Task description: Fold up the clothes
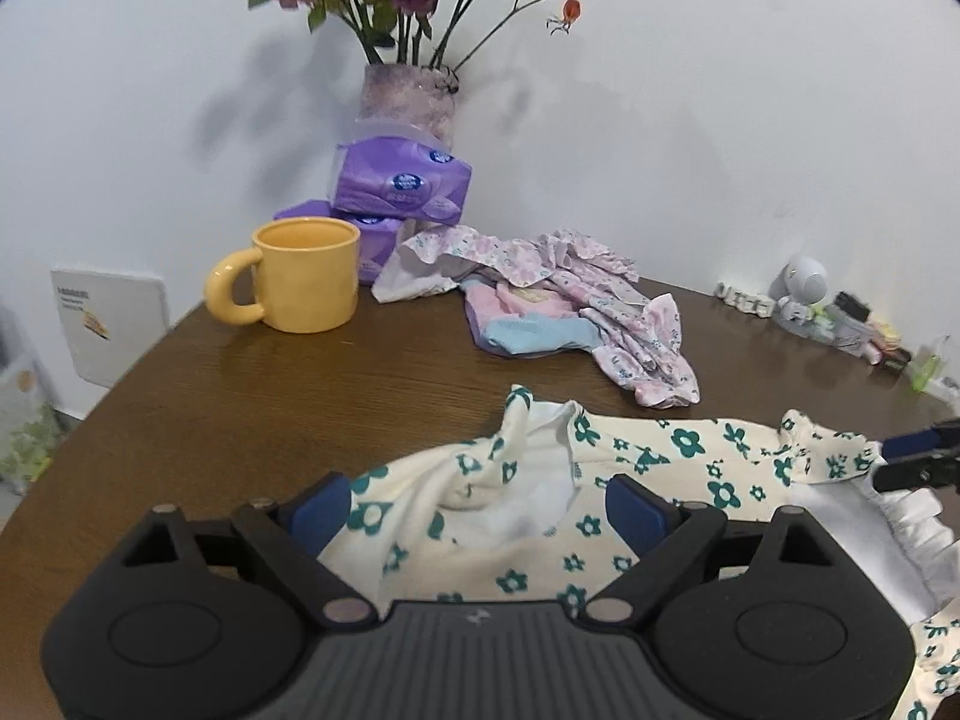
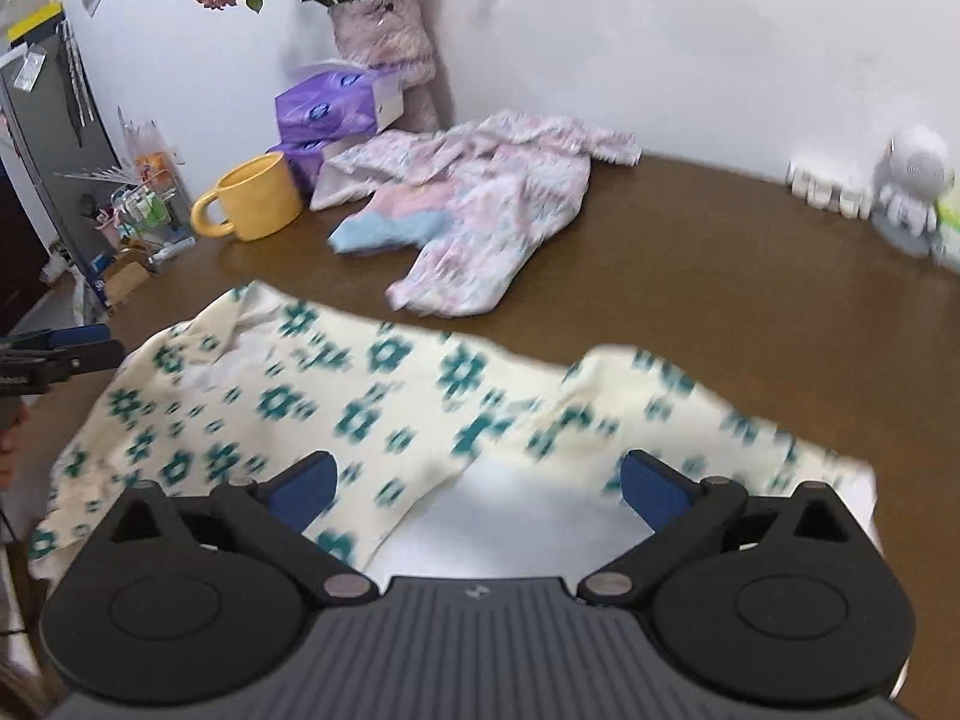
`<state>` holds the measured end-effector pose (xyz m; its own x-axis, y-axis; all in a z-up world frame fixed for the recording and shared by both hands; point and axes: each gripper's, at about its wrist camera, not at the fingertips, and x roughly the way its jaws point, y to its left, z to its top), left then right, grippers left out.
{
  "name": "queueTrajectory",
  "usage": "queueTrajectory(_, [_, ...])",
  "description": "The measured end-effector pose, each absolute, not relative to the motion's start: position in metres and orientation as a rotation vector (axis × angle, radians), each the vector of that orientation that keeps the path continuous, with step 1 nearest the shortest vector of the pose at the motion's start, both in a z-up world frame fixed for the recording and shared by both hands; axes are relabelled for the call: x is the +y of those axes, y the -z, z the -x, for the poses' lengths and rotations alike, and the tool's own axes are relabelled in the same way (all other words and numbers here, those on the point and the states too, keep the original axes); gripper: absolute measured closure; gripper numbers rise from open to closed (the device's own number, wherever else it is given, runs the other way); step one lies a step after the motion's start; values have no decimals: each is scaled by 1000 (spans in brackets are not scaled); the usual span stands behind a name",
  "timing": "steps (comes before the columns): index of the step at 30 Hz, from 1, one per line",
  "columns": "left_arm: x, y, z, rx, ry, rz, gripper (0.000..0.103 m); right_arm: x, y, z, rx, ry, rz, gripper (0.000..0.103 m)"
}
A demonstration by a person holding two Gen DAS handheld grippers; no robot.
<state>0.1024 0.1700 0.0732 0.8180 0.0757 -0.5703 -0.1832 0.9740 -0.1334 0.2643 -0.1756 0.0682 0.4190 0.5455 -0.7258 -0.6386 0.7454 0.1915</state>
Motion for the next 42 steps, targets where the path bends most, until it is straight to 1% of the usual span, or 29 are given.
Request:
queueTrajectory(4, [148,-74,-87,604,-144,142,3,-181,-59,-244,931,-719,88,0])
queueTrajectory(6, [140,-73,-81,614,-113,133,3,-184,-53,-233,939,-716,74,0])
queueTrajectory(12, [111,-72,-59,597,-105,115,3,-195,-51,-189,855,-709,43,0])
queueTrajectory(21, [96,-67,-46,642,-139,239,3,-207,-50,-140,738,-650,-3,0])
queueTrajectory(31, [71,-66,-26,638,-127,204,3,-223,-39,-107,668,-559,-50,0])
queueTrajectory(42, [55,-61,-5,597,-56,197,3,-244,-31,-70,648,-581,-130,0])
